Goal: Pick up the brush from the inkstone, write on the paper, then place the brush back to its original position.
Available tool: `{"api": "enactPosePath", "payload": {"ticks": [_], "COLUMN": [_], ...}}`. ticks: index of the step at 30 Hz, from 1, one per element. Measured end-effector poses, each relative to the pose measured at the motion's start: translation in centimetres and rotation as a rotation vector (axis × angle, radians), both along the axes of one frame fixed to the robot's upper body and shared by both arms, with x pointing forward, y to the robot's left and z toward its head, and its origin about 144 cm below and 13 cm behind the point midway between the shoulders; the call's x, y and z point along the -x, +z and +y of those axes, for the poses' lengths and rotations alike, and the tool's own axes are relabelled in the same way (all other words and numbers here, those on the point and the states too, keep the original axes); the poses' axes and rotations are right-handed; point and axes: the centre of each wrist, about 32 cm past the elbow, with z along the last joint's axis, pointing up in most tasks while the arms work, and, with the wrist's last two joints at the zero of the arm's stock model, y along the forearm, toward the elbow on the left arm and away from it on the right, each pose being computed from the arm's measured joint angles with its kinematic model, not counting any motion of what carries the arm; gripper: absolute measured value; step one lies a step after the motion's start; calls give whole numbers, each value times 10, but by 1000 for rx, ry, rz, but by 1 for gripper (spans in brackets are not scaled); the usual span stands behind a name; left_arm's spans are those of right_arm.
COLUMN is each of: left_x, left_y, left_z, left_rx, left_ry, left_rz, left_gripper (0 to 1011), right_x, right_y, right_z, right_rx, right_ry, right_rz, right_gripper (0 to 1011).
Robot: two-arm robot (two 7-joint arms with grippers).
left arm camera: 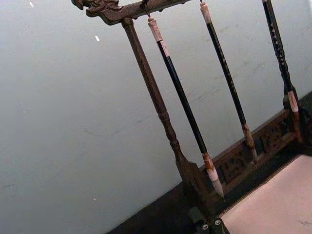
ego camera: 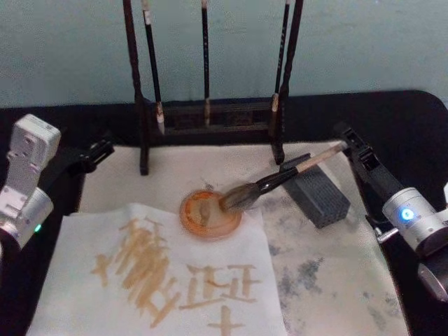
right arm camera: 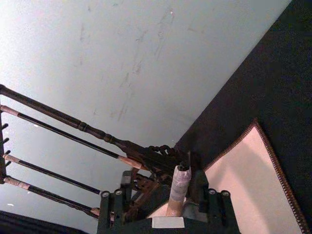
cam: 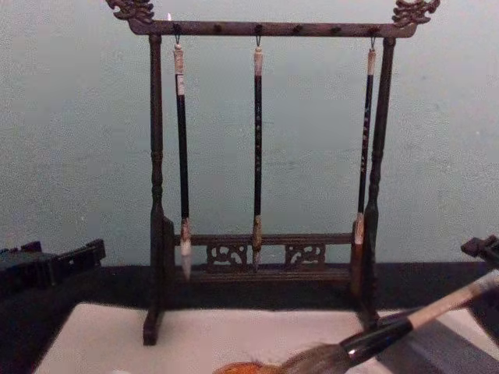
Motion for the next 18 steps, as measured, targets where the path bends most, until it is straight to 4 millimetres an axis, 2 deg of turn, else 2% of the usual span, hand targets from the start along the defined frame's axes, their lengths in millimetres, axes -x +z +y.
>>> {"api": "enactPosePath", "payload": {"ticks": [3,4,9,10,11,18], "left_x": [0,0,0,0,0,0], "left_y": [0,0,0,0,0,0], "left_z": [0,0,0,0,0,0], "left_rx": [0,0,0,0,0,0], "left_ry": [0,0,0,0,0,0], "left_rz": [0,0,0,0,0,0], "left_gripper": [1002,1002,1002,1002,1002,1002], "right_x": [0,0,0,0,0,0], "right_y": [0,0,0,0,0,0], "right_z": [0,0,0,0,0,0], "right_rx": [0,0,0,0,0,-1], "right_ry": [-1,-1,-1,-1,-2,-2], "right_rz": [1,1,2,2,3,3], "right_gripper": [789,733,565,565,499,274]}}
